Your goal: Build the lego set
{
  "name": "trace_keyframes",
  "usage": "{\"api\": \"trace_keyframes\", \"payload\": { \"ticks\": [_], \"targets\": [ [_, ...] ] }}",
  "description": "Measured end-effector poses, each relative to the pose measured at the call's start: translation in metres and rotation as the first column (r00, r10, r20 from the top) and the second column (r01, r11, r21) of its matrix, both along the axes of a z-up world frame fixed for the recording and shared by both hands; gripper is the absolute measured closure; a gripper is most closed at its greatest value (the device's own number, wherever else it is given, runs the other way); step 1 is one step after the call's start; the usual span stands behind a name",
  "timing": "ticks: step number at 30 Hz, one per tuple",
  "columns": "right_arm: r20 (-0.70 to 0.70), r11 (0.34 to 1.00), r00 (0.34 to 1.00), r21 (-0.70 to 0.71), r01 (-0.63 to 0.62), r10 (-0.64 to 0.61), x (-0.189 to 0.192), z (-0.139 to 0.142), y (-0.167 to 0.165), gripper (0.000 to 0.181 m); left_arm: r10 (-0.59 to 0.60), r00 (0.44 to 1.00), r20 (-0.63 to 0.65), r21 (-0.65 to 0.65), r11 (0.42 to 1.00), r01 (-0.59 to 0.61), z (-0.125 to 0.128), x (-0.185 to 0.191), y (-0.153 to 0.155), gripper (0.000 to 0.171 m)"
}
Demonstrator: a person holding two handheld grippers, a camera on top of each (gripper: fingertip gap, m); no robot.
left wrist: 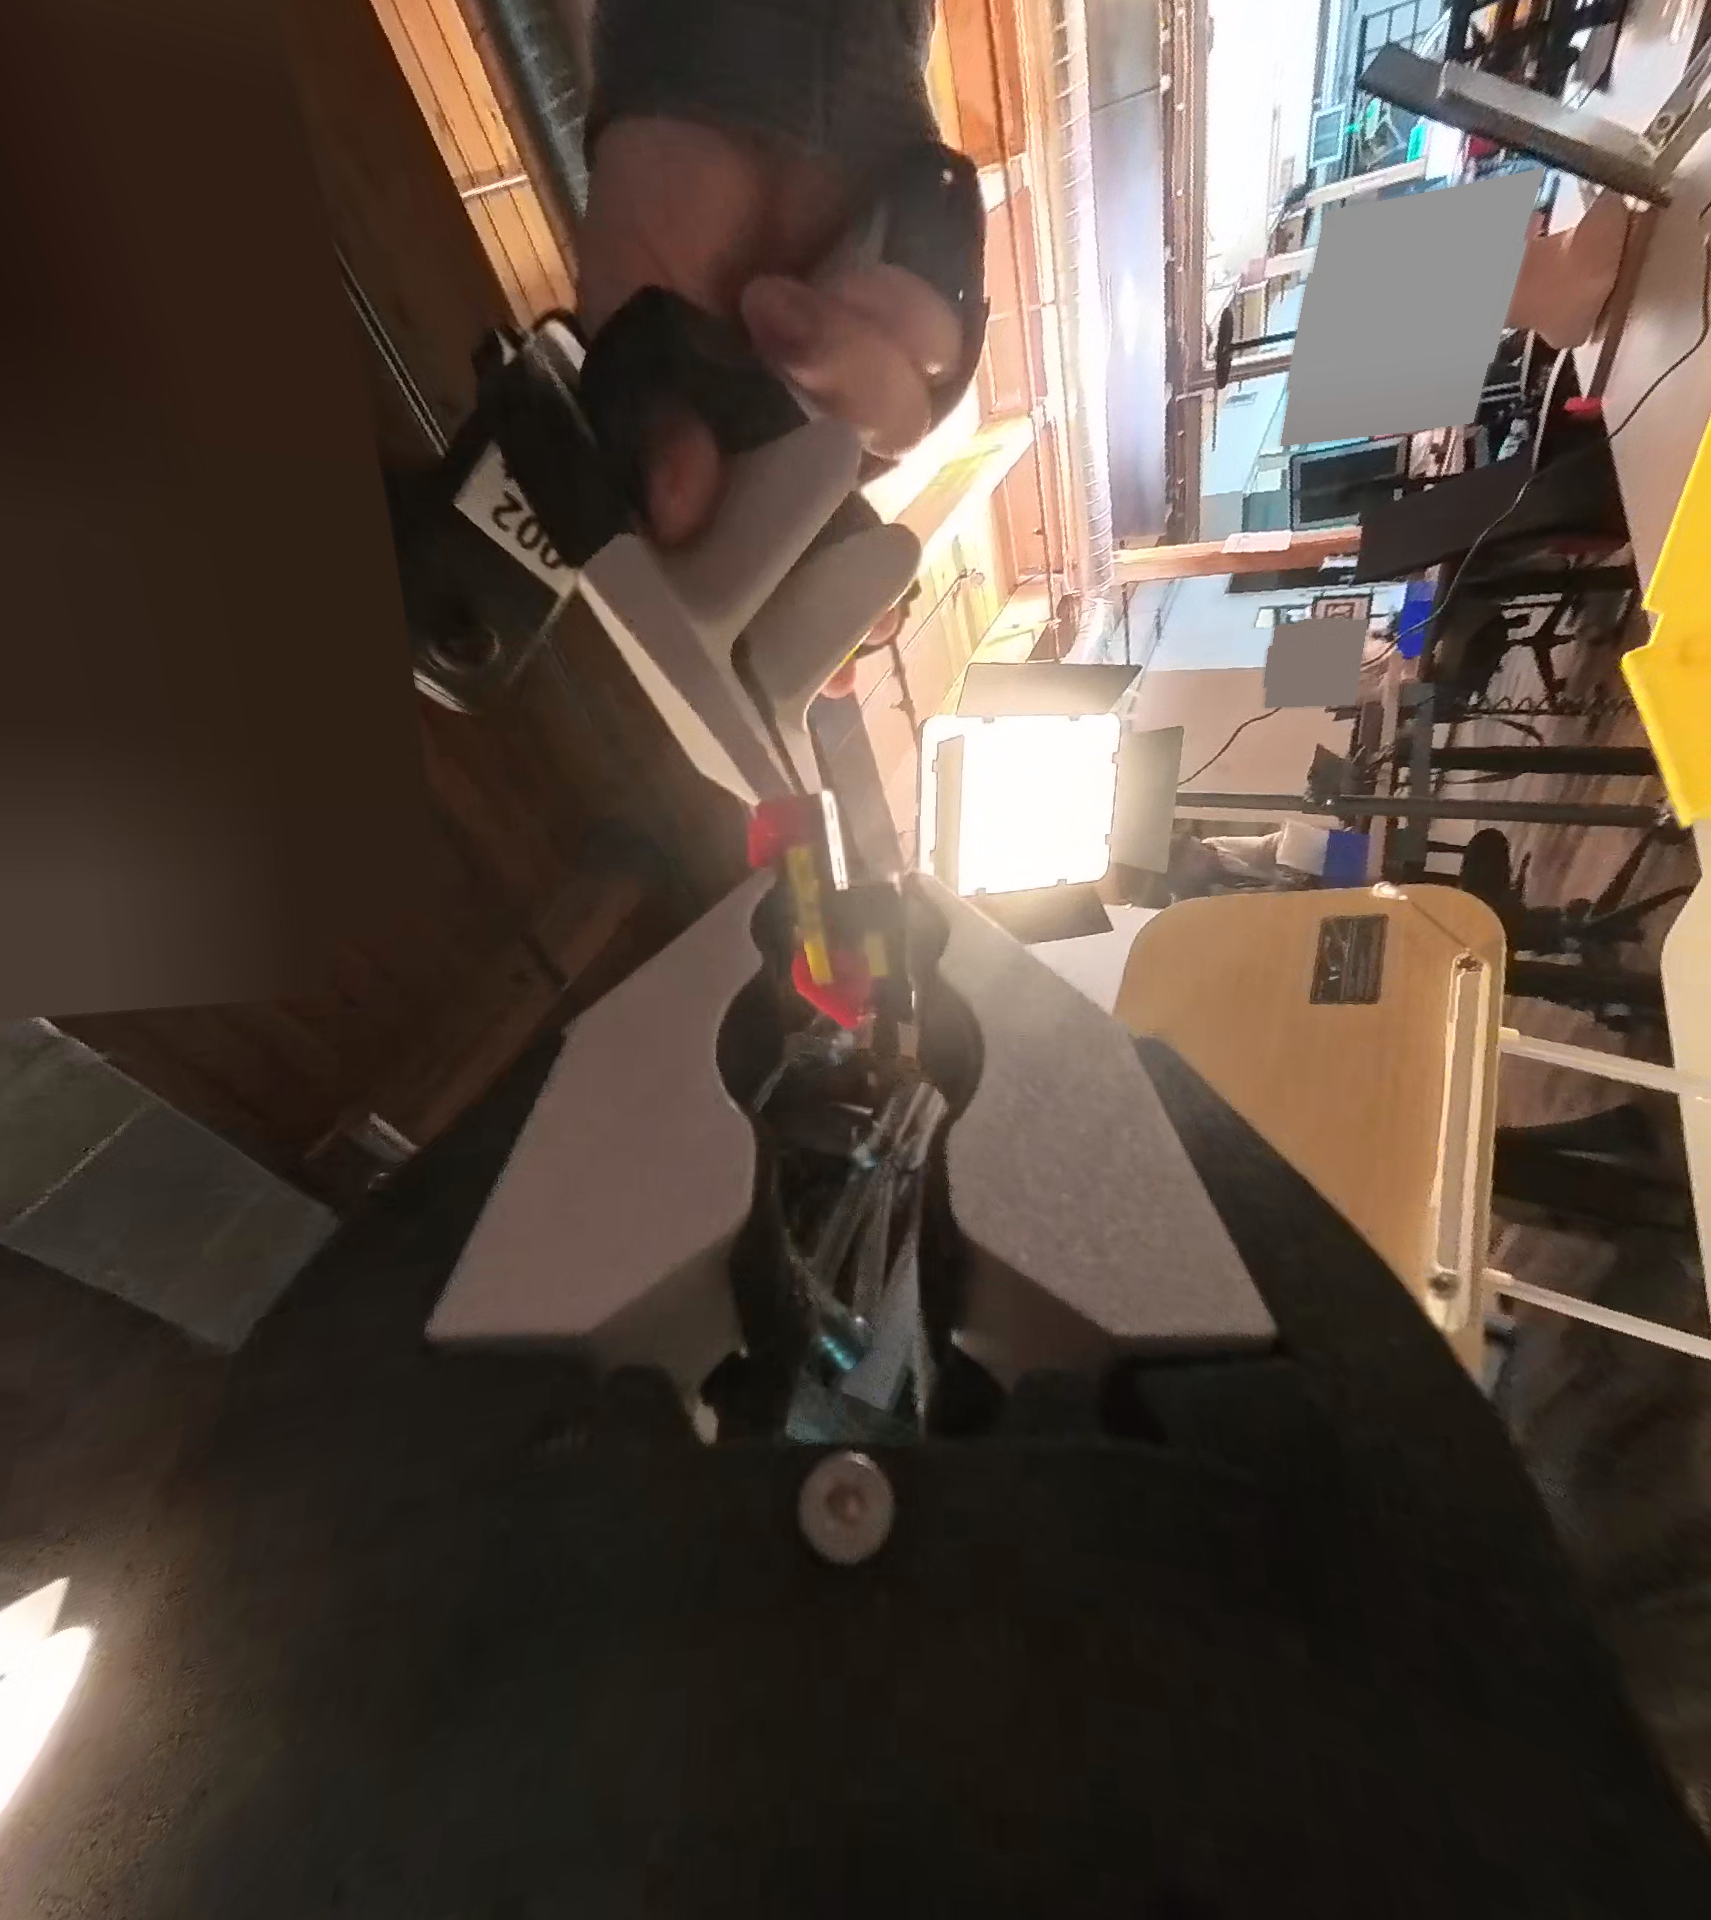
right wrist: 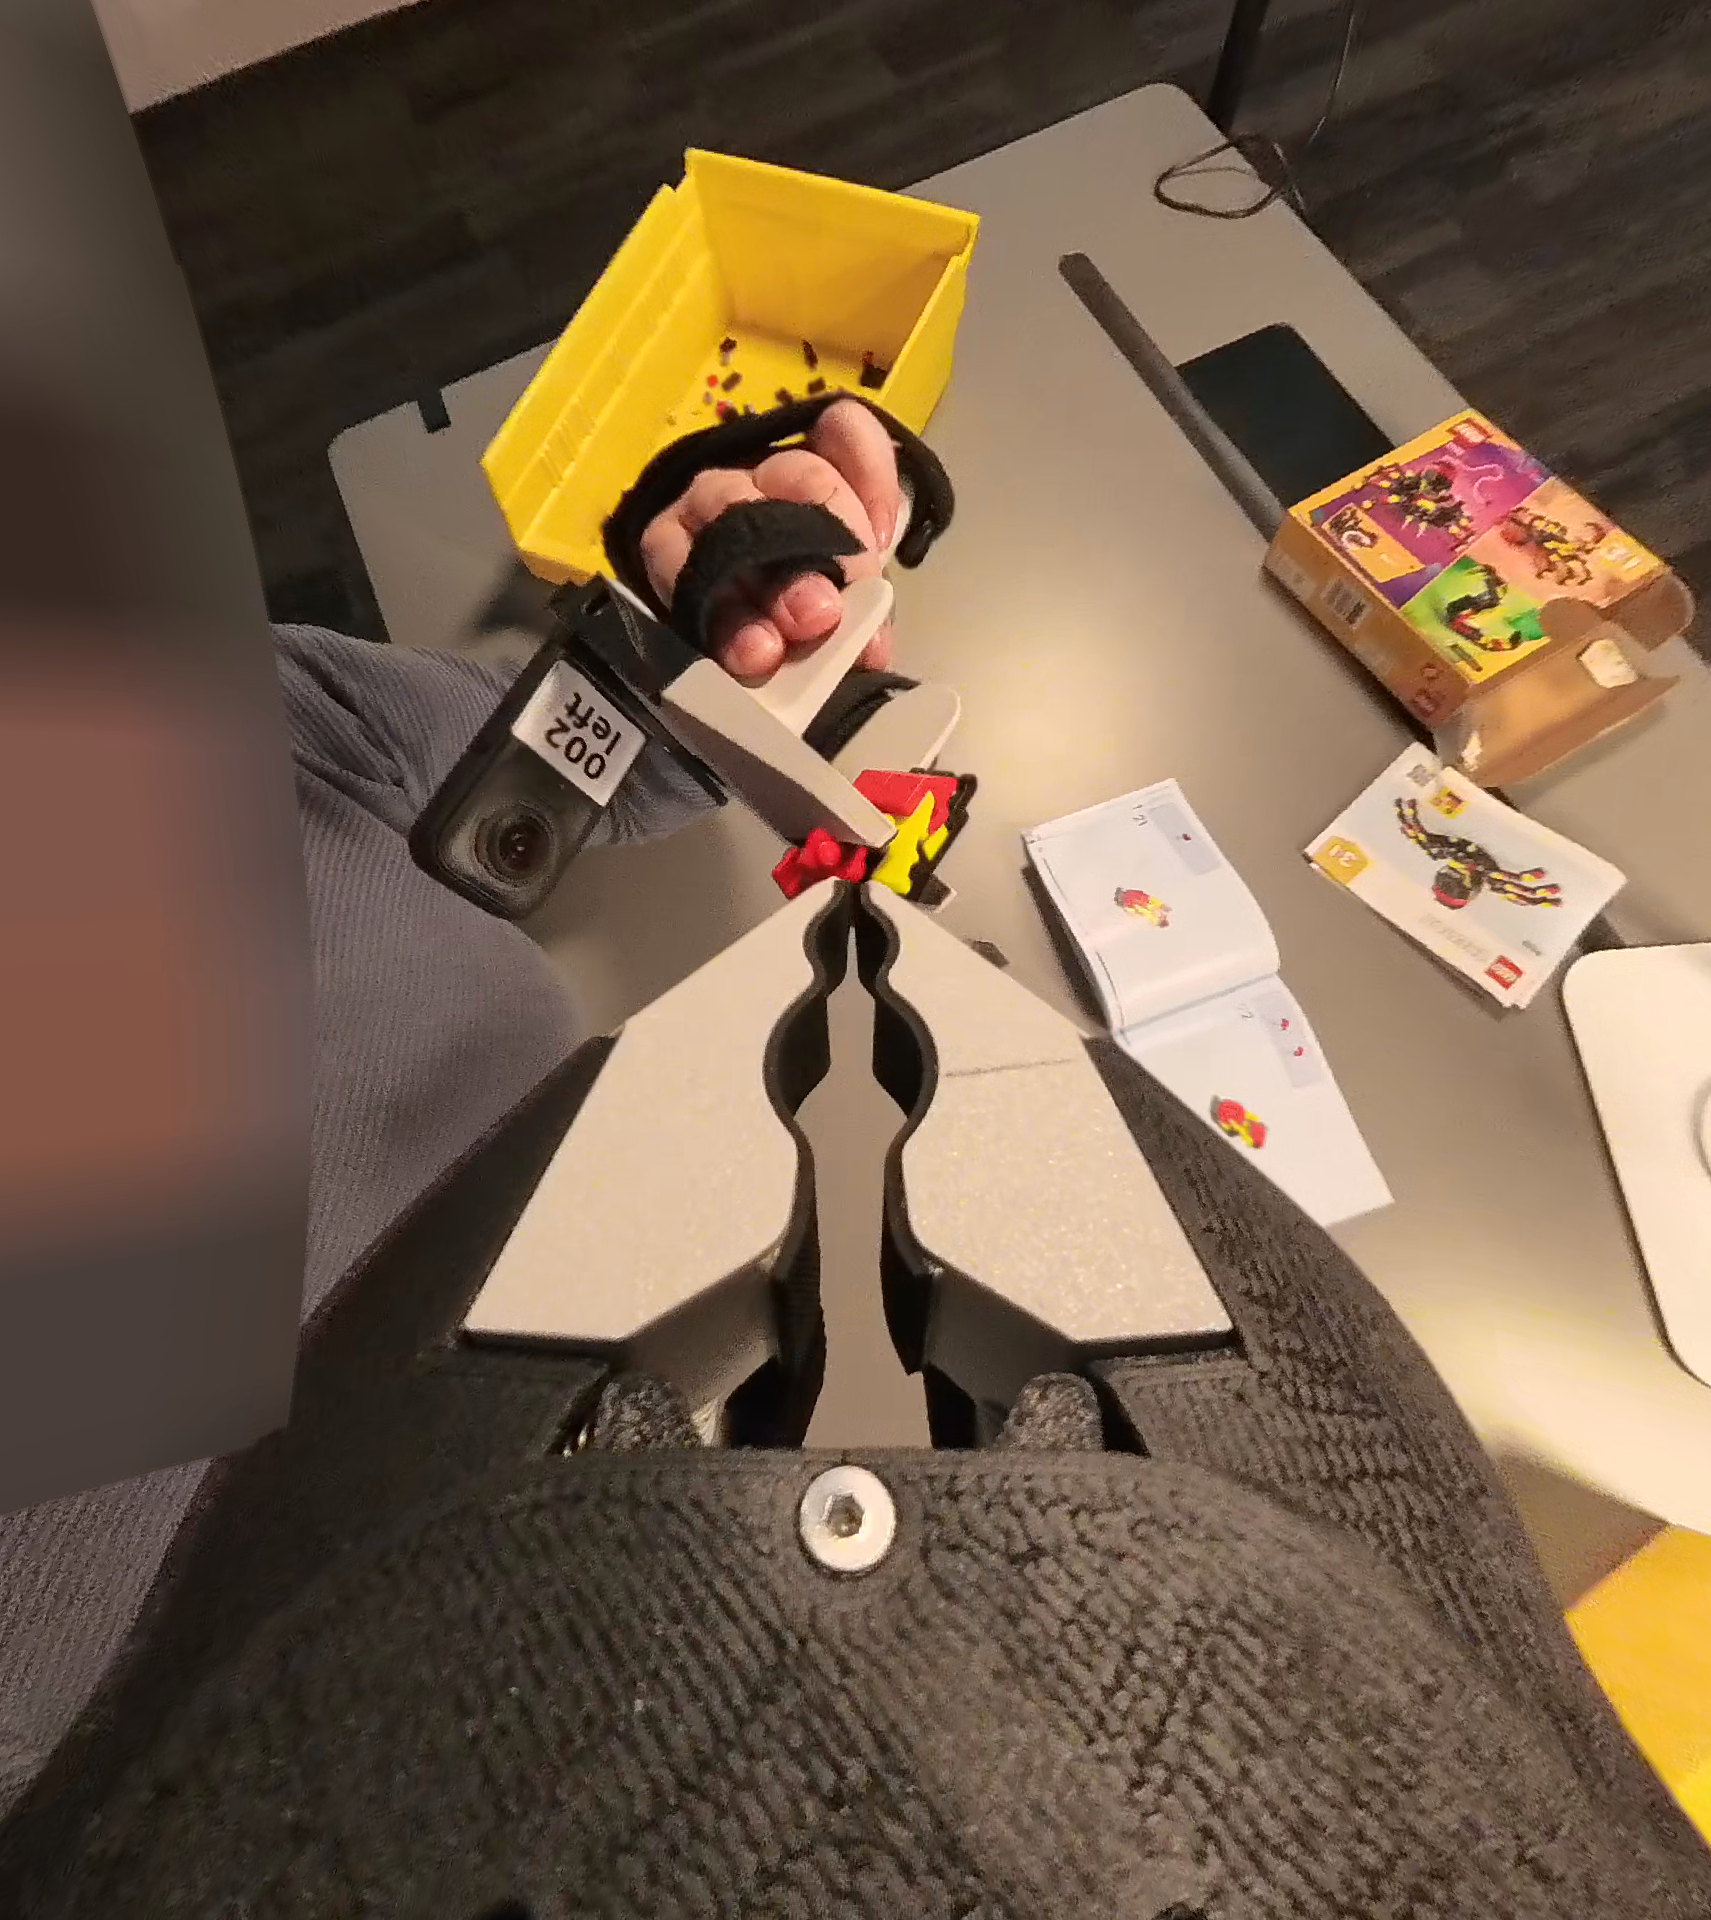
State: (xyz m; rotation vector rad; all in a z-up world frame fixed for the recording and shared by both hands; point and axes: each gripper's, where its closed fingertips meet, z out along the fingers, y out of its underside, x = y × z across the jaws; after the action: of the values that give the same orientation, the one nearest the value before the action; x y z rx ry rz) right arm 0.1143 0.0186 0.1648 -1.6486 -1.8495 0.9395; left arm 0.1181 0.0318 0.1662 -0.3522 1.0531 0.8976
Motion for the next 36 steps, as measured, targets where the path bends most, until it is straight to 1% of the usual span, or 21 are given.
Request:
{"api": "trace_keyframes", "payload": {
  "ticks": [4, 7, 19, 29, 32, 36],
  "targets": [
    [-0.008, 0.999, 1.0, -0.038, -0.007, 0.006, 0.0, -0.001, 0.001, 0.181, 0.065, 0.997, -0.029, 0.043, 0.997, -0.063, -0.001, 0.0, 0.003, 0.153],
    [-0.015, 0.998, 1.0, -0.07, -0.007, 0.006, 0.0, 0.0, 0.001, 0.181, 0.082, 0.996, -0.039, 0.057, 0.995, -0.08, -0.003, 0.001, 0.005, 0.153],
    [-0.035, 0.997, 0.999, -0.076, 0.021, -0.024, -0.001, -0.001, 0.008, 0.181, 0.16, 0.986, -0.045, 0.082, 0.984, -0.155, -0.003, -0.002, 0.011, 0.152],
    [-0.043, 0.987, 0.994, -0.132, 0.097, -0.103, -0.002, -0.008, 0.024, 0.181, 0.322, 0.942, -0.092, 0.129, 0.942, -0.309, -0.008, -0.006, 0.024, 0.152],
    [-0.053, 0.986, 0.99, -0.118, 0.122, -0.129, -0.003, -0.01, 0.028, 0.181, 0.375, 0.921, -0.107, 0.145, 0.922, -0.358, -0.01, -0.008, 0.028, 0.153],
    [-0.074, 0.991, 0.989, -0.032, 0.129, -0.131, -0.003, -0.011, 0.031, 0.181, 0.42, 0.902, -0.102, 0.16, 0.902, -0.402, -0.01, -0.009, 0.031, 0.153]
  ]
}}
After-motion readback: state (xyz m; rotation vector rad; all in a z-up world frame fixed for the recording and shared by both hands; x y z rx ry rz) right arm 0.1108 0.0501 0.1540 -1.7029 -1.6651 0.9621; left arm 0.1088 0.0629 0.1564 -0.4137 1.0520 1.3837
